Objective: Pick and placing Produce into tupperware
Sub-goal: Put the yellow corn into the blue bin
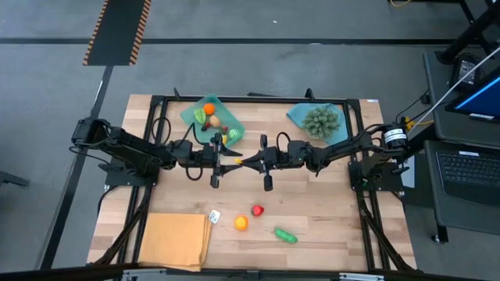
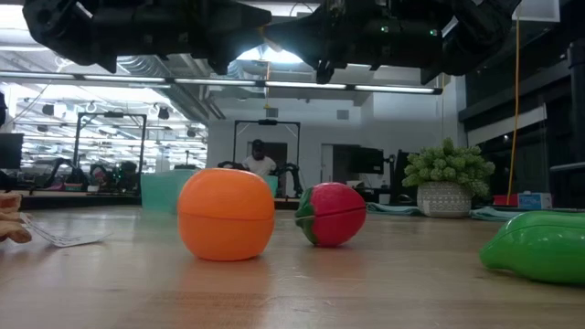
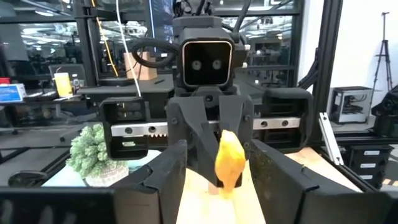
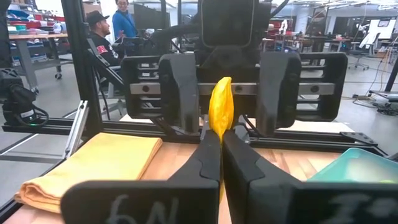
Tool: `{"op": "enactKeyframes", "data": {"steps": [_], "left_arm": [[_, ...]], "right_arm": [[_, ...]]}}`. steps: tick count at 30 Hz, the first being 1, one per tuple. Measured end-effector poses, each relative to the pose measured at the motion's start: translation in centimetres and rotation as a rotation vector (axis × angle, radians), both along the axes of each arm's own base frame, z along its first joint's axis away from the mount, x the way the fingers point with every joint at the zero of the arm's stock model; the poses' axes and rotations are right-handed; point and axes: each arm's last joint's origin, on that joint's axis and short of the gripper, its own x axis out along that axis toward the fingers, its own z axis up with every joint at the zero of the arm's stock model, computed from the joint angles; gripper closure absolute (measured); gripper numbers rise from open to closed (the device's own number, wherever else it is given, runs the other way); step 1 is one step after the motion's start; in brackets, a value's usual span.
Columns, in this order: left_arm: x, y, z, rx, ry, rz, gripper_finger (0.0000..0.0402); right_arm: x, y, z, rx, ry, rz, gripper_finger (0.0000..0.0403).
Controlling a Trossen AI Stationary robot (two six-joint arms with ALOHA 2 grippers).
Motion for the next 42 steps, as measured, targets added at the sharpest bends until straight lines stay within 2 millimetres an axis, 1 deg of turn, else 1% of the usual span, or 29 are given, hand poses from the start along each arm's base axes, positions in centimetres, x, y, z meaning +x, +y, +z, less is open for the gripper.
{"op": "enactKeyframes", "data": {"steps": [6,14,16,18,20,24,28,33,36,39,42], "left_arm": [[0.0,0.0,0.0,0.001,0.0,0.001,0.0285],[0.0,0.0,0.0,0.002,0.0,-0.003,0.0383],[0.0,0.0,0.0,0.002,0.003,-0.003,0.0391],[0.0,0.0,-0.1,0.003,0.008,-0.002,0.0386],[0.0,0.0,-0.1,0.003,0.011,-0.002,0.0383],[0.0,0.0,-0.2,0.005,0.02,0.004,0.0395],[0.0,0.3,-0.2,0.005,0.022,0.017,0.039],[-0.2,1.0,0.1,0.005,0.012,0.041,0.0395],[-0.4,1.3,0.4,0.005,0.014,0.053,0.0392],[-0.7,1.6,0.6,0.005,0.037,0.066,0.0397],[-1.2,2.0,1.1,0.005,0.043,0.081,0.0394]], "right_arm": [[0.0,0.0,0.0,-0.001,0.005,0.0,0.0399],[0.0,0.0,-0.1,0.0,0.011,-0.002,0.0399],[0.0,0.0,-0.2,0.0,0.017,-0.002,0.0396],[0.0,0.0,-0.2,0.002,0.024,-0.002,0.0386],[0.0,0.0,-0.3,0.005,0.028,-0.002,0.037],[0.0,0.0,-0.3,-0.01,0.035,-0.002,0.0326],[0.0,0.0,-0.4,-0.02,0.036,-0.003,0.0265],[0.0,0.0,-0.5,-0.02,0.046,-0.008,0.0182],[0.0,-0.2,-0.6,-0.02,0.063,-0.067,0.014],[0.0,-0.4,-0.8,-0.022,0.081,-0.125,0.0111],[0.0,-0.6,-0.8,-0.027,0.083,-0.149,0.0096]]}}
